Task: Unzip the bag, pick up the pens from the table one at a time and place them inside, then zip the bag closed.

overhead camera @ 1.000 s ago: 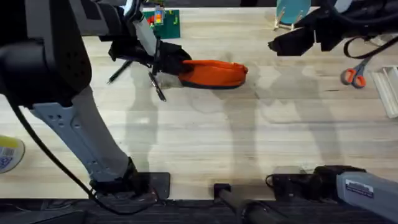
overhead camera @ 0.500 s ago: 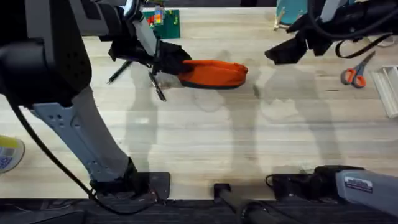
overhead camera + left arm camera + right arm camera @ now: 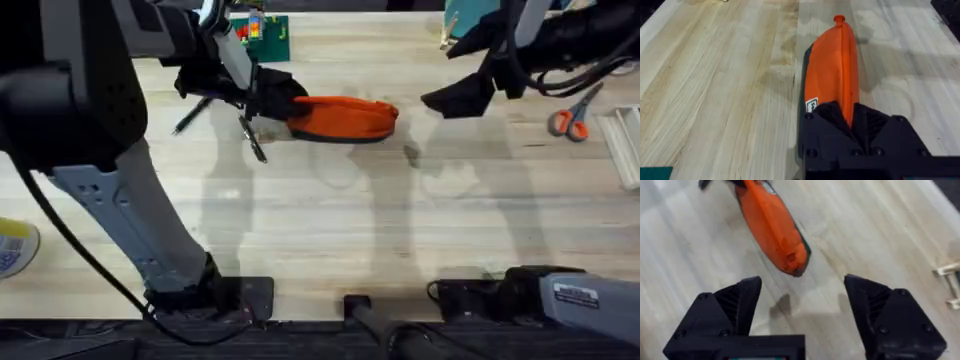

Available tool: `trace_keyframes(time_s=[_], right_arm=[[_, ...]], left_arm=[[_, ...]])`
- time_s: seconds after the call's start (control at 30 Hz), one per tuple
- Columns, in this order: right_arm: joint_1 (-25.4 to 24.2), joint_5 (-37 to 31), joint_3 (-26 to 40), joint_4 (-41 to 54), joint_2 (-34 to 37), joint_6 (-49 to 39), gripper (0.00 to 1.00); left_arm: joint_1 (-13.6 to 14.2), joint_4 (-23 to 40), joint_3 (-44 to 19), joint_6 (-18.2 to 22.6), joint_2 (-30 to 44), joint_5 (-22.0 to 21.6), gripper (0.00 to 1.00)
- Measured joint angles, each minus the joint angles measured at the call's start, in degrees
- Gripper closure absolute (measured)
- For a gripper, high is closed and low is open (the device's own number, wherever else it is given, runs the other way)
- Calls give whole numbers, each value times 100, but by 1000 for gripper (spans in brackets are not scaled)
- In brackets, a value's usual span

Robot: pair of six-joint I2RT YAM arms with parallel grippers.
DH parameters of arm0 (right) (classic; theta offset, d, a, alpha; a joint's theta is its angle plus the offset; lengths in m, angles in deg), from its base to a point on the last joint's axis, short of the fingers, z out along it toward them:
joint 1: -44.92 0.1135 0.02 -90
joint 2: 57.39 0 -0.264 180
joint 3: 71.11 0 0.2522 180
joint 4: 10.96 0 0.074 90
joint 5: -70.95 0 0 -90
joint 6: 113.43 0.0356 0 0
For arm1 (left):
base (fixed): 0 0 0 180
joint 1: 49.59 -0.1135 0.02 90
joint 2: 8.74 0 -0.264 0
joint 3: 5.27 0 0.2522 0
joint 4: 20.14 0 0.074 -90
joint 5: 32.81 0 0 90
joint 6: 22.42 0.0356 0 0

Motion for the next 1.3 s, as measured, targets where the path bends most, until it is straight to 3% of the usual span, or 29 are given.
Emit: trace_keyframes(time_s=[0.57,1.3], right_arm=[[50,515,2,78,835,-489,40],[295,564,9,-362,1590,-517,103]], left_arm=[[0,0,0,0,0,2,960],[0,-2,0,0,0,2,960]])
